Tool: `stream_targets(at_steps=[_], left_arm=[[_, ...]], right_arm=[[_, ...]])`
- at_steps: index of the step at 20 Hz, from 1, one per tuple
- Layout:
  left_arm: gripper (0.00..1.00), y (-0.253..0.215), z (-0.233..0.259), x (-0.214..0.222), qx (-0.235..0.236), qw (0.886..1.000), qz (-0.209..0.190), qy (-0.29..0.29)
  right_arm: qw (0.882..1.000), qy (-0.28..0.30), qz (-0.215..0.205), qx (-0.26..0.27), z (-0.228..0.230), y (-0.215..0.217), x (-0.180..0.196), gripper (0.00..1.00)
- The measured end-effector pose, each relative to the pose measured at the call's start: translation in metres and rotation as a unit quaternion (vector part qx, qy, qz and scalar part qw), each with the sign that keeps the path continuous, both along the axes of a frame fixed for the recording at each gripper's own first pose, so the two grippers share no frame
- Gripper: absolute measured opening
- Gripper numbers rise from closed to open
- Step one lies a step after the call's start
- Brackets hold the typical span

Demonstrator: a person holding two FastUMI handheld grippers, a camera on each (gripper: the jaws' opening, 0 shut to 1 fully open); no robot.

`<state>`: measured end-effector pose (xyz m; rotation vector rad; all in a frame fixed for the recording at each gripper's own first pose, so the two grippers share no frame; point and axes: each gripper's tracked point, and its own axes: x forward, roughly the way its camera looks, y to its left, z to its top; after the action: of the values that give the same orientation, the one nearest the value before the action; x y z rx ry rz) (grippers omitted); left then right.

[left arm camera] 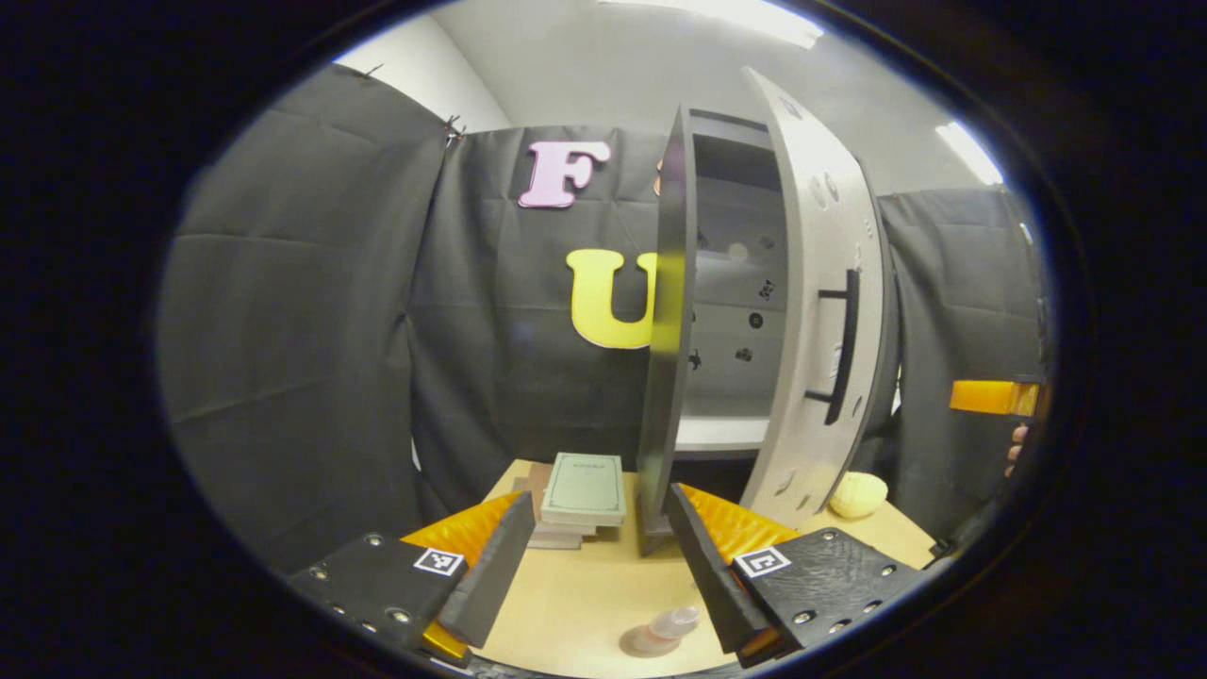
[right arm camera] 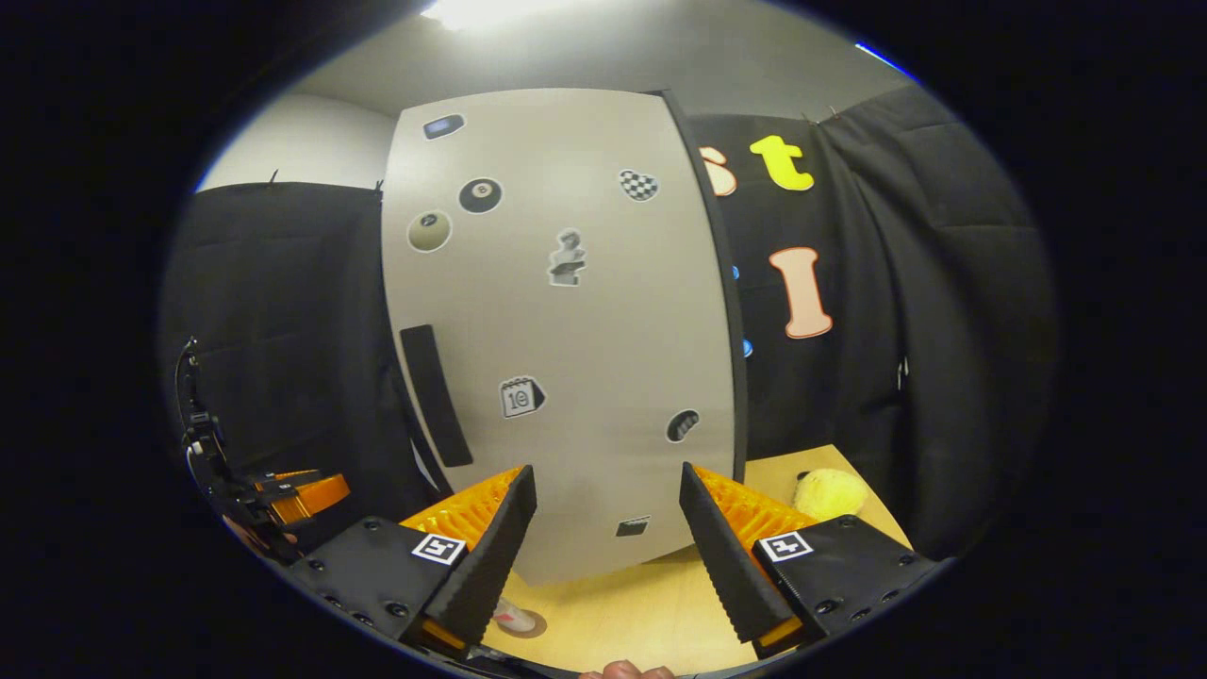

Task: Open the cabinet door with the right hand, grasp the bottle in the cabinet with the left hand and place it on the coaster, then close the cabinet door with the right hand.

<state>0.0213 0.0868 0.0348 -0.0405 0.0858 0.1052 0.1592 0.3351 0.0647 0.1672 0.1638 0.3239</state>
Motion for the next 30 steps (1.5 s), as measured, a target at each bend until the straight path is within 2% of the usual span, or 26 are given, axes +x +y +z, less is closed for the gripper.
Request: stream_targets(at_steps=[2,4,5,6,8,11,14,15,19,20,25,26,30], left_arm=[[0.85,-0.016,0.007,0.004,0.001,1.000,0.006,-0.006],[0.88,-0.035,0.016,0.006,0.003,1.000,0.010,-0.014],[0.85,-0.043,0.020,0.005,0.006,1.000,0.014,-0.017],[0.88,-0.051,0.024,0.005,0.010,1.000,0.018,-0.020],[0.85,-0.071,0.031,0.003,0.012,0.999,0.024,-0.027],[0.88,-0.098,0.040,-0.003,0.016,0.998,0.030,-0.043],[0.88,-0.125,0.041,-0.013,0.022,0.997,0.049,-0.051],[0.85,-0.134,0.038,-0.014,0.017,0.997,0.052,-0.054],[0.88,-0.172,0.023,-0.018,-0.026,0.997,0.038,-0.059],[0.86,-0.178,0.022,-0.021,-0.031,0.997,0.036,-0.059],[0.88,-0.182,0.026,-0.025,-0.034,0.997,0.036,-0.063],[0.85,-0.182,0.029,-0.025,-0.034,0.997,0.037,-0.067],[0.85,-0.182,0.031,-0.020,-0.051,0.995,0.026,-0.079]], right_arm=[[1.000,-0.002,-0.027,0.005,0.000,-0.037,0.002,0.97],[0.999,-0.010,-0.048,-0.004,-0.001,-0.076,0.012,0.97],[0.998,-0.014,-0.055,-0.010,-0.002,-0.089,0.015,0.97],[0.998,-0.016,-0.058,-0.013,-0.004,-0.102,0.016,0.97],[0.998,-0.020,-0.062,-0.019,-0.008,-0.125,0.020,0.97],[0.998,-0.024,-0.058,-0.032,-0.016,-0.155,0.025,0.97],[0.999,-0.019,-0.038,-0.030,-0.025,-0.174,0.025,0.97],[0.999,-0.016,-0.031,-0.030,-0.028,-0.179,0.026,0.97],[0.999,-0.011,-0.023,-0.027,-0.035,-0.204,0.027,0.97],[0.999,-0.012,-0.025,-0.026,-0.036,-0.209,0.027,0.97],[0.999,-0.005,-0.038,-0.019,-0.044,-0.225,0.029,0.97],[0.999,-0.002,-0.037,-0.020,-0.046,-0.226,0.029,0.97],[0.998,-0.013,-0.045,-0.042,-0.043,-0.226,0.031,0.97]])
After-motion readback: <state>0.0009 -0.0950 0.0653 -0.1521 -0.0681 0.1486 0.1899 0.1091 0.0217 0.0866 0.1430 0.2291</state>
